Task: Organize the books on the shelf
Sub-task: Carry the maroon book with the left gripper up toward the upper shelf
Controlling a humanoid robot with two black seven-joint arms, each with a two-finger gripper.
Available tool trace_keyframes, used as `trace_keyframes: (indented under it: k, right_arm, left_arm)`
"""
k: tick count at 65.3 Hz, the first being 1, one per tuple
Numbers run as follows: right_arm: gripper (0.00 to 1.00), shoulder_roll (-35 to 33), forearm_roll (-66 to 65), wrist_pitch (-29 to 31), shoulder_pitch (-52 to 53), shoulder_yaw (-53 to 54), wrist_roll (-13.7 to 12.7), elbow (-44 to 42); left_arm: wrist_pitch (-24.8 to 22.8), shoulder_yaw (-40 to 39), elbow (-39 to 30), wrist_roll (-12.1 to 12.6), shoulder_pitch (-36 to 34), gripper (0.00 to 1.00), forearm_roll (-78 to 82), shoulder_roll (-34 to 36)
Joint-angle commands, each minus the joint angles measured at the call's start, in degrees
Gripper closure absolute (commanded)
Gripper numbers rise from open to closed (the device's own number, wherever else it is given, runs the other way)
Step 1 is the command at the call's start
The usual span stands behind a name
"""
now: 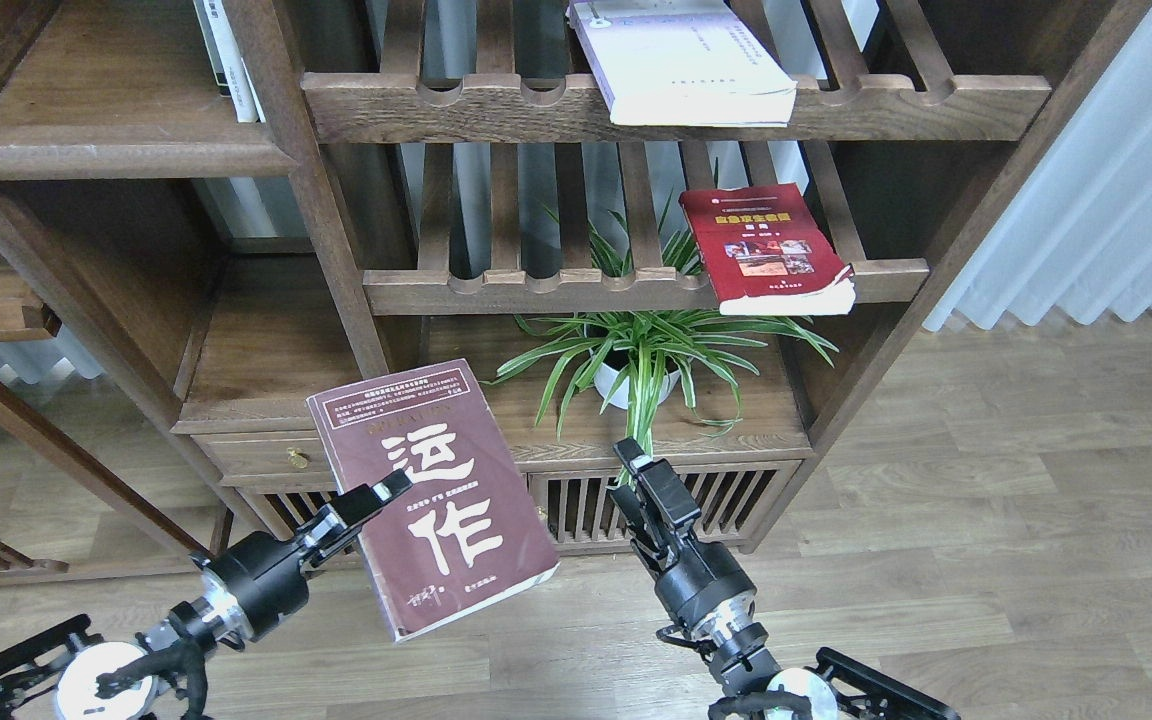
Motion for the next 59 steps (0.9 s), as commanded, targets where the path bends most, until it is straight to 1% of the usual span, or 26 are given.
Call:
trace_keyframes:
  k: [1, 9, 10, 16, 18, 23, 26, 41, 47, 59]
  right_arm:
    - [0.04, 0.97, 0.02, 0.0, 0.11, 1.79, 0.04, -0.07]
    - [0.04, 1.06, -0.07, 0.0, 0.2, 1.88, -0.05, -0.07]
    - [0.04, 1.06, -0.15, 0.0, 0.2, 1.8, -0.05, -0.16]
    - [0.04, 1.15, -0.16, 0.0, 0.2, 1.71, -0.05, -0.16]
    - [0.04, 1.15, -0.16, 0.0, 0.2, 1.71, -0.05, -0.16]
    - [0.04, 1.15, -0.24, 0.0, 0.2, 1.71, -0.05, -0.07]
    - [0.04, 1.24, -0.33, 0.0, 0.2, 1.71, -0.05, -0.07]
    - [0.04, 1.15, -0.42, 0.0, 0.73, 1.71, -0.05, -0.16]
    - [0.04, 1.15, -0.42, 0.0, 0.99, 1.71, -0.05, -0.16]
    - [0.04, 1.06, -0.42, 0.0, 1.26, 1.71, -0.05, -0.16]
  left_arm:
    - [-0.01, -0.66, -0.96, 0.99, -0.24, 0.99, 3.18, 2.31]
    - [-0.01, -1.54, -2.19, 2.4, -0.41, 0.99, 5.64, 5.48]
    - [-0.01, -1.97, -2.71, 3.01, -0.5, 0.99, 6.78, 7.22]
    - [-0.01, -3.12, -3.95, 3.28, -0.85, 1.0, 7.67, 8.47]
    - [-0.01, -3.73, -4.3, 3.72, -0.94, 1.0, 7.84, 8.91]
    - [-0.01, -4.88, -4.56, 5.74, -1.73, 1.0, 8.28, 9.96]
    - [-0.01, -5.49, -5.0, 7.4, -2.43, 1.0, 8.28, 10.4]
    - [-0.01, -5.76, -7.02, 12.06, -4.19, 1.0, 8.28, 13.65]
    - [-0.01, -6.46, -7.64, 13.38, -4.72, 1.0, 8.28, 14.79]
    - [-0.01, -8.22, -8.16, 15.23, -6.74, 1.0, 8.28, 17.95]
